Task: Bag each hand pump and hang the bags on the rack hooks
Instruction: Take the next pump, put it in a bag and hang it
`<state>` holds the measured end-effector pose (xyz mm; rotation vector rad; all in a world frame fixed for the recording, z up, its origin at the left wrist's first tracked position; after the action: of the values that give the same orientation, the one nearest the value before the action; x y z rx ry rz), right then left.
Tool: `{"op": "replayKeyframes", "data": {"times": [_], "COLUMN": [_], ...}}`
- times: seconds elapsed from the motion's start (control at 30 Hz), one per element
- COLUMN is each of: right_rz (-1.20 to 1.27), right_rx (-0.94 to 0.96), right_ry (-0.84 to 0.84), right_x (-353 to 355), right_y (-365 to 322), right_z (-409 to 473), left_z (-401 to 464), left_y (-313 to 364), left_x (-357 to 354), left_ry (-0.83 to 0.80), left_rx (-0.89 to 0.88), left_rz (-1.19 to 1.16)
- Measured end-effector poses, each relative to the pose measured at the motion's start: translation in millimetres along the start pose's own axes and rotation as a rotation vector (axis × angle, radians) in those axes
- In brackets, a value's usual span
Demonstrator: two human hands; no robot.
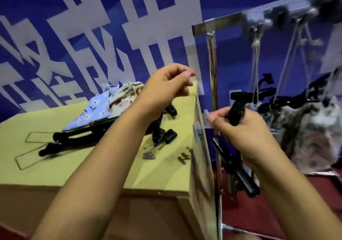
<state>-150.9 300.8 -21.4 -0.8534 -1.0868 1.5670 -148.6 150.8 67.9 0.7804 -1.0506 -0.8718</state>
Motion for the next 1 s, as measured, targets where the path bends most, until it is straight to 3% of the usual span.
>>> {"op": "replayKeyframes", "data": {"times": [0.1, 0.2, 0.33, 0.5, 0.73, 1.0], "right_rz": [-0.053, -0.124, -0.126, -0.012, -0.147, -0.079], "right_rx": [0.077, 0.112, 0.144, 0.155, 0.223, 0.187], "right_ry": [0.015, -0.018, -0.082, -0.067, 0.029, 0.062], "right_x": [9, 19, 23, 25, 30, 32], "right_y": [-26, -49, -70, -78, -76, -69], "right_z": [-37, -75, -114, -125, -123, -118], "left_z": [-76, -139, -184, -194, -192, -188], "left_y": [22, 11, 3, 17, 15, 12], "left_x": [-21, -38, -48, -63, -64, -69], "left_ry": [-0.101, -0.044, 0.118, 0.117, 0.151, 0.168], "left_rx": [-0.102, -0.199, -0.301, -0.398, -0.479, -0.446], "left_rz": [-0.329, -0.499, -0.552, -0.534, -0.495, -0.533]}}
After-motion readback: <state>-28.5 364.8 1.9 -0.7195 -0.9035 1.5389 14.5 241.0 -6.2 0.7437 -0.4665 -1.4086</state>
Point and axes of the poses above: each hand's wrist, its own z-axis towards the middle knuckle, its own x-axis out of the back of the hand, y = z × x, the point moved 6 cm from there along z, towards the middle knuckle, and after that the axes turned 3 degrees about x, right-handed, at the moved point
